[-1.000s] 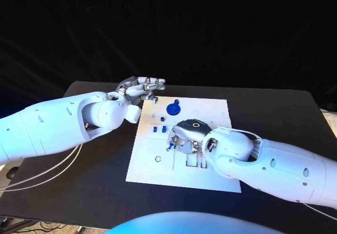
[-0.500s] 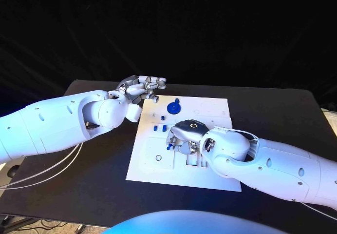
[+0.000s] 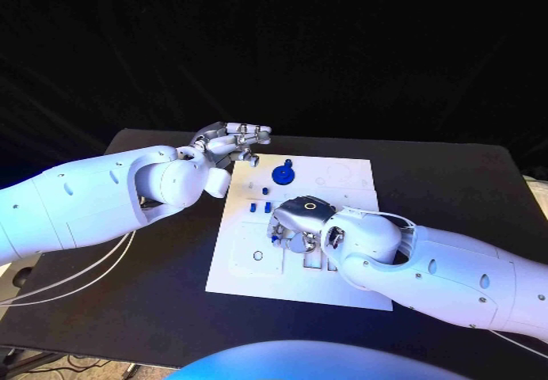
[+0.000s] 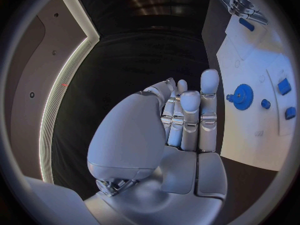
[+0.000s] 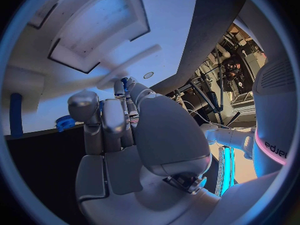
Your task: Assemble the parts on the task board
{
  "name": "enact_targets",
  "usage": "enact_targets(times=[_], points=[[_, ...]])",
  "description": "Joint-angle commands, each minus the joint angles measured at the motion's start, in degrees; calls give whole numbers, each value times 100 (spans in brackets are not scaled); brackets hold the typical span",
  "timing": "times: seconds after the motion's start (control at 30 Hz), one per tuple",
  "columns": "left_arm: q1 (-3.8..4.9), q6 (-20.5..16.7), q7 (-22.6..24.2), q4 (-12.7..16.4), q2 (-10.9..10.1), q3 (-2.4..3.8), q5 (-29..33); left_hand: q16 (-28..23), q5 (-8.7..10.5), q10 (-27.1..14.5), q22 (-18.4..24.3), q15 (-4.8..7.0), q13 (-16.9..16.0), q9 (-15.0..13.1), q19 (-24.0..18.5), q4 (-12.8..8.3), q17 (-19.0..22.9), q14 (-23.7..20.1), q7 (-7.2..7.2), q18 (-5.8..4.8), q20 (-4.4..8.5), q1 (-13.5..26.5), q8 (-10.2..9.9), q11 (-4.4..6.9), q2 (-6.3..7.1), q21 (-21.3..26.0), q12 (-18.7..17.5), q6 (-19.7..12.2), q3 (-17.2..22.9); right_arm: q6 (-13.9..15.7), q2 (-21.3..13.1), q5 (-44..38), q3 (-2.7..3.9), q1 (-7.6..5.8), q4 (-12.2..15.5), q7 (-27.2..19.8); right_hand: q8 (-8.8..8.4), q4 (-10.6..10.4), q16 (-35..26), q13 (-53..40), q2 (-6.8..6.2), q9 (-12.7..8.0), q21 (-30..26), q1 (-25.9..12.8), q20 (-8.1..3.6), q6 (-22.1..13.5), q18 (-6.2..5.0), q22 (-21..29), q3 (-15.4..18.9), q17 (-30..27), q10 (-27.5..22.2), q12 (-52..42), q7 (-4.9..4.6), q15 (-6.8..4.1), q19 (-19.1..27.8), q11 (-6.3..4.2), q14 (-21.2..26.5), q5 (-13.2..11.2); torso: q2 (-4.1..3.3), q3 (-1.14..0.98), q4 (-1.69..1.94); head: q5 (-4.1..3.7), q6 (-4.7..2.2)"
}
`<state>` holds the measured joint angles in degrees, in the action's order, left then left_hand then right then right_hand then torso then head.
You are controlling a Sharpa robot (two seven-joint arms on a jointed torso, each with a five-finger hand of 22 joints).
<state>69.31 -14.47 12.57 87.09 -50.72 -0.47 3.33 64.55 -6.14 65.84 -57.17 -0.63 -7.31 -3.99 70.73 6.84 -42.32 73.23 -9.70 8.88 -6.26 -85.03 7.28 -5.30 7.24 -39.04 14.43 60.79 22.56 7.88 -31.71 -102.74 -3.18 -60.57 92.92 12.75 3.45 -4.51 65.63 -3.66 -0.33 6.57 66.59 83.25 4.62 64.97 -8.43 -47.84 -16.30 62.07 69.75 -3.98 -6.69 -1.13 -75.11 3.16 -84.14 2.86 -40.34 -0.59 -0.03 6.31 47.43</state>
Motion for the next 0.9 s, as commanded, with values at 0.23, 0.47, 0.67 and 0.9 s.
enact_targets(times=[0.23,0.47,0.67,0.9], points=[[2,133,-28,4,13,3,-20,-19,-21,-38,5,13,-7,8,-20,-43,5,-42,0,81,-1,-26,18,11,-10,39,13,-55,-4,-16,14,-237,-23,13,8,250,-6,-61,12,10,-421,-156,-135,-279,132,-630,73,253,138,-49,-678,30,-157,157,134,219,-186,16,0,-2,-1,0,11],[2,153,-57,-5,16,3,-62,-35,-21,-66,34,6,-9,11,-37,-48,38,-61,-9,87,-5,-12,13,2,-9,86,19,-78,-12,629,-113,-305,-28,22,106,466,20,18,-801,-29,-591,-262,-925,-306,237,-1361,-142,1436,456,-1012,-1749,-71,-128,291,781,400,276,102,2,-7,5,-9,10],[2,169,-69,-12,10,2,-99,-42,-21,-77,49,3,-10,12,-46,-49,52,-69,-13,90,-7,-5,11,-2,-9,111,21,-87,-16,1071,-410,-169,-12,28,385,368,99,87,-729,-101,-512,-197,-867,-201,197,-1111,-131,1328,520,-1032,-1554,-440,-163,248,687,335,231,212,4,-6,-6,-9,5],[2,185,-75,-11,1,-1,-107,-42,-21,-77,49,3,-10,12,-46,-49,52,-69,-13,90,-7,-5,11,-2,-9,111,21,-87,-16,1173,-1095,255,112,-151,906,319,117,85,-542,-79,-399,-154,-607,-182,93,-791,-56,925,491,-914,-1211,-766,-147,116,410,183,58,334,3,0,-11,-30,-22]])
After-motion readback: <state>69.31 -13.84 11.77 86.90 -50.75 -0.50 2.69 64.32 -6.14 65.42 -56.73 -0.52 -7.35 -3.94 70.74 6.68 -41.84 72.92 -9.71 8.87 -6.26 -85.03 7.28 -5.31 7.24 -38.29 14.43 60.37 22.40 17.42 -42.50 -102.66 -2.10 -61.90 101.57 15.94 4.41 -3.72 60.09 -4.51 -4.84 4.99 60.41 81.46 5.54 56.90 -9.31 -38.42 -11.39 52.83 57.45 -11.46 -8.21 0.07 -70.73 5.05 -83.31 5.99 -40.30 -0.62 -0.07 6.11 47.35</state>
